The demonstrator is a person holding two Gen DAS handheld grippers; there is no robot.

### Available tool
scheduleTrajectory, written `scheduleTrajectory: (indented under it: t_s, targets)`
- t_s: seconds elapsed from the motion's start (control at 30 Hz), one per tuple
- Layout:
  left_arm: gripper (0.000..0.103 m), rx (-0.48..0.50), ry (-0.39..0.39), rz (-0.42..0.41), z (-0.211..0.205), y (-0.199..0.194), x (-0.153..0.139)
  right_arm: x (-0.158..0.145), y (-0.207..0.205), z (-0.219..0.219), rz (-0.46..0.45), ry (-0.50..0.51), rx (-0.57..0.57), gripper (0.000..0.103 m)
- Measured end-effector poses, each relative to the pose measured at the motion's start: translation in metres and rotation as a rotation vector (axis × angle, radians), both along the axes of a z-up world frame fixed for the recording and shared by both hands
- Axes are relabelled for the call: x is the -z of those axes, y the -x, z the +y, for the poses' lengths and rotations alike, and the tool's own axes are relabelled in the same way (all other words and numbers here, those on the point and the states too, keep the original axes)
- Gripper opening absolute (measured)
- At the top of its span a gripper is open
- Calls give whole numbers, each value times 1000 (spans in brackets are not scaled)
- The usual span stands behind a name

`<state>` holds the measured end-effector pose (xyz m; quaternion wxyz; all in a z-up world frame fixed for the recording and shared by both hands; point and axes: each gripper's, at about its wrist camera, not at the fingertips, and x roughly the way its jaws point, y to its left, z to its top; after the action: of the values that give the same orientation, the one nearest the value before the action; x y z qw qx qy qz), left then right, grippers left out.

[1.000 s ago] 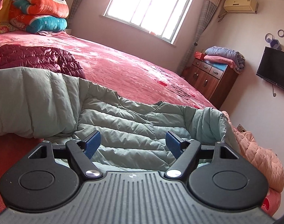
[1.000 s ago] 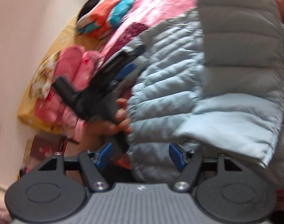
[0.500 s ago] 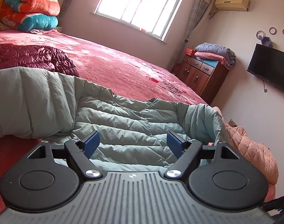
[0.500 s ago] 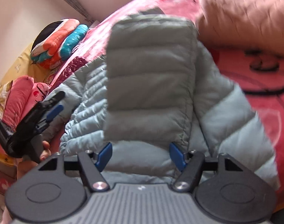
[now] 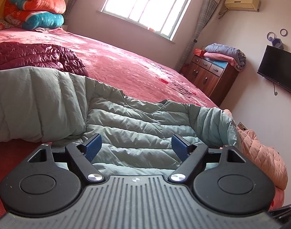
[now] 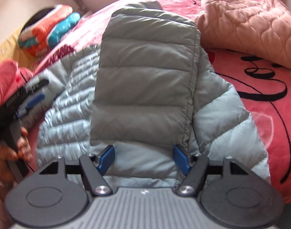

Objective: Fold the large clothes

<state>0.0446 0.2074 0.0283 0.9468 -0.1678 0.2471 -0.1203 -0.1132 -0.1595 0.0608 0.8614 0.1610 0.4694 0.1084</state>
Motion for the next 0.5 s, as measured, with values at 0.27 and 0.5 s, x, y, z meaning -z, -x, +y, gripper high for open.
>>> scheduleTrajectory:
  t_s: [0.27,0.5]
  targets:
    - [98,12,3,0,-1,0,-1,13,-5,15,30,-23,-71,45]
    - [98,-7,24,-2,8,0,-2,14,-27,9,23,-240,-22,9]
